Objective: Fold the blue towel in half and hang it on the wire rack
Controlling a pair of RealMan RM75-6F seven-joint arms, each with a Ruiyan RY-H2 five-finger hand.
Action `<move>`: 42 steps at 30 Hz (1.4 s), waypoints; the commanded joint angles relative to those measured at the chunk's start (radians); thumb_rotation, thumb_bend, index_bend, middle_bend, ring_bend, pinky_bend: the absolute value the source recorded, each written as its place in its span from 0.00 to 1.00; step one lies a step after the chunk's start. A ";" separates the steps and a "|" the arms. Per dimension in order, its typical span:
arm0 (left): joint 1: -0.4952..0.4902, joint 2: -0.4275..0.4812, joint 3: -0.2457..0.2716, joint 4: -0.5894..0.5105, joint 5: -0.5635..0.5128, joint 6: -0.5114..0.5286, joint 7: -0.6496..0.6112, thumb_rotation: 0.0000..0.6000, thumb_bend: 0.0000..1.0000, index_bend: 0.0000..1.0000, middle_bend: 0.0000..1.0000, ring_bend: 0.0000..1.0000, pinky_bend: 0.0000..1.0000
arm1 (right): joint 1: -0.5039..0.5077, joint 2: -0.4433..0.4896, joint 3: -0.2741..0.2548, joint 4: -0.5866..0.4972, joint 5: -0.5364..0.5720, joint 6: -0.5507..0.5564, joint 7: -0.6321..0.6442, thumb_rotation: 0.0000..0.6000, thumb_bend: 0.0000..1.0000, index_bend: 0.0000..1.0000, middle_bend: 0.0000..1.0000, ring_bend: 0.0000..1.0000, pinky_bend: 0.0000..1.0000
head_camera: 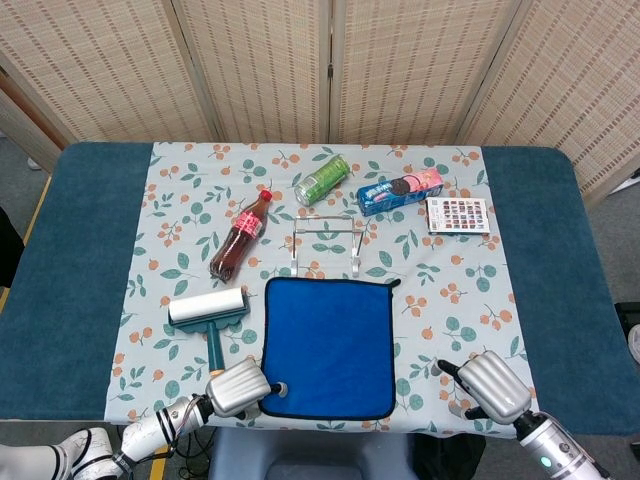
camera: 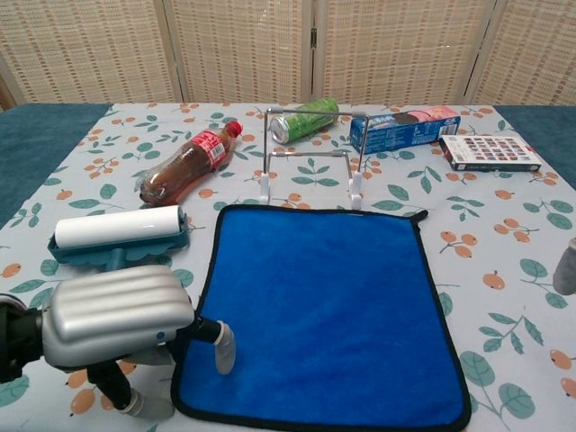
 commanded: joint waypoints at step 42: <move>-0.042 -0.096 0.005 0.054 -0.071 0.014 -0.151 1.00 0.36 0.55 1.00 0.92 1.00 | 0.082 -0.203 -0.017 0.099 -0.045 -0.122 -0.032 1.00 0.09 0.44 0.91 0.85 0.95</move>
